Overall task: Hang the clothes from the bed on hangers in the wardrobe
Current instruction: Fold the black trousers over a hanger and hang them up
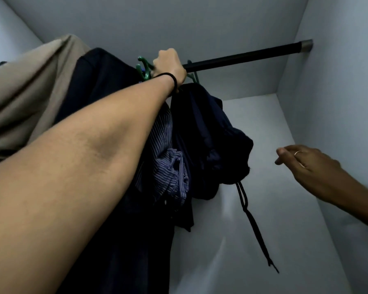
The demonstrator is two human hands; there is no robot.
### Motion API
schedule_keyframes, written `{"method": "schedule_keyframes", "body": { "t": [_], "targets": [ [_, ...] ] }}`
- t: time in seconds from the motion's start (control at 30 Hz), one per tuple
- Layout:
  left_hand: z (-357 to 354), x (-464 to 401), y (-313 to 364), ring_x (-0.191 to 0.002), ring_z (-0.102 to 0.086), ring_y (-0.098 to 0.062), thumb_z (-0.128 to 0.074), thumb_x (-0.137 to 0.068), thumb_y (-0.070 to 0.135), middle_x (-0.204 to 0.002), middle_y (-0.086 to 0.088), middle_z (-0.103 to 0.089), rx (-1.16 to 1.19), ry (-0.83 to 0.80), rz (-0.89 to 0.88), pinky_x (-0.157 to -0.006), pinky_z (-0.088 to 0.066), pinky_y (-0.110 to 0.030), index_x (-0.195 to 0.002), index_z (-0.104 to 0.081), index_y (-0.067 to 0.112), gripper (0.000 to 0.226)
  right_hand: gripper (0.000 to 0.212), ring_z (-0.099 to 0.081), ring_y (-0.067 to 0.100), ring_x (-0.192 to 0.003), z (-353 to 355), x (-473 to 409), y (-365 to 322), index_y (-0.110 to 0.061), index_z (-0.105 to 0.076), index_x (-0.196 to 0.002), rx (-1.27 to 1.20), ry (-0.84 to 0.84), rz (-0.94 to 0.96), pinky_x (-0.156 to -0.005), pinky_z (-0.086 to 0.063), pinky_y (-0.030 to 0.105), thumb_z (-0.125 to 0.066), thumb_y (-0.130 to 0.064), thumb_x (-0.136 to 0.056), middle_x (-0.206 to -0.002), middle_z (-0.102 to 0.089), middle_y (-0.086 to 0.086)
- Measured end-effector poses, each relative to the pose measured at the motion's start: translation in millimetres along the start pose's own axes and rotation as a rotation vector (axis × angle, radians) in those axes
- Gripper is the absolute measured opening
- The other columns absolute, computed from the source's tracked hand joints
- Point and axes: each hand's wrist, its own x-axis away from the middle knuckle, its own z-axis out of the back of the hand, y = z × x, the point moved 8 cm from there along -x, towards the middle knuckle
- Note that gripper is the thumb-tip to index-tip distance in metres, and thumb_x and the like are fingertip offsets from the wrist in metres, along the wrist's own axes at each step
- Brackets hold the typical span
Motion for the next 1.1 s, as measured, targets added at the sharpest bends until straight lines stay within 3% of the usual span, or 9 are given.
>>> {"method": "schedule_keyframes", "body": {
  "t": [0.13,0.37,0.6,0.83,0.97,1.1],
  "targets": [
    [6,-6,-3,-0.115,-0.053,-0.039,-0.056,-0.092,0.010,-0.128,-0.019,-0.051,-0.013,-0.001,-0.031,-0.088,-0.051,-0.043,-0.114,-0.056,-0.001,0.024,0.081,-0.049,0.021,-0.121,0,-2,-3,-0.036,-0.067,-0.093,0.045,-0.026,0.009,-0.101,-0.036,0.052,-0.001,-0.079,-0.076,-0.135,-0.053,-0.008],
    [26,0,-2,-0.093,-0.064,-0.039,-0.059,-0.087,0.006,-0.113,-0.018,-0.057,0.037,-0.021,-0.090,-0.077,-0.057,-0.047,-0.097,-0.056,0.001,0.012,0.079,-0.050,0.022,-0.119,5,-3,-32,-0.031,-0.069,-0.093,0.021,-0.004,0.045,-0.100,-0.037,0.052,-0.004,-0.075,-0.080,-0.130,-0.056,-0.006],
    [42,15,-8,-0.097,-0.061,-0.039,-0.061,-0.086,0.009,-0.113,-0.019,-0.056,-0.002,-0.029,-0.094,-0.079,-0.055,-0.043,-0.090,-0.054,0.003,0.010,0.086,-0.052,0.021,-0.116,20,19,-69,-0.026,-0.071,-0.094,0.002,0.027,0.100,-0.097,-0.040,0.048,-0.001,-0.074,-0.078,-0.123,-0.060,-0.006],
    [68,29,-16,-0.111,-0.055,-0.040,-0.056,-0.095,0.023,-0.122,-0.018,-0.054,-0.105,0.004,-0.063,-0.085,-0.046,-0.043,-0.108,-0.058,0.002,0.025,0.093,-0.037,0.016,-0.137,28,40,-102,-0.031,-0.063,-0.121,0.074,-0.099,0.131,-0.110,-0.028,0.050,-0.001,-0.080,-0.072,-0.147,-0.044,-0.006],
    [86,37,-15,-0.109,-0.057,-0.039,-0.051,-0.094,0.018,-0.118,-0.017,-0.058,-0.118,0.035,-0.056,-0.076,-0.042,-0.040,-0.106,-0.057,0.003,0.020,0.082,-0.027,0.010,-0.142,38,50,-117,-0.037,-0.051,-0.135,0.142,-0.180,0.134,-0.114,-0.017,0.048,-0.005,-0.073,-0.077,-0.155,-0.031,-0.009],
    [108,54,-19,-0.116,-0.052,-0.035,-0.044,-0.095,0.019,-0.128,-0.012,-0.052,-0.038,0.056,-0.045,-0.085,-0.042,-0.043,-0.120,-0.050,0.007,0.028,0.088,-0.025,0.012,-0.143,54,63,-130,-0.037,-0.041,-0.142,0.164,-0.185,0.155,-0.115,-0.016,0.049,-0.001,-0.076,-0.075,-0.158,-0.023,-0.007]
  ]
}}
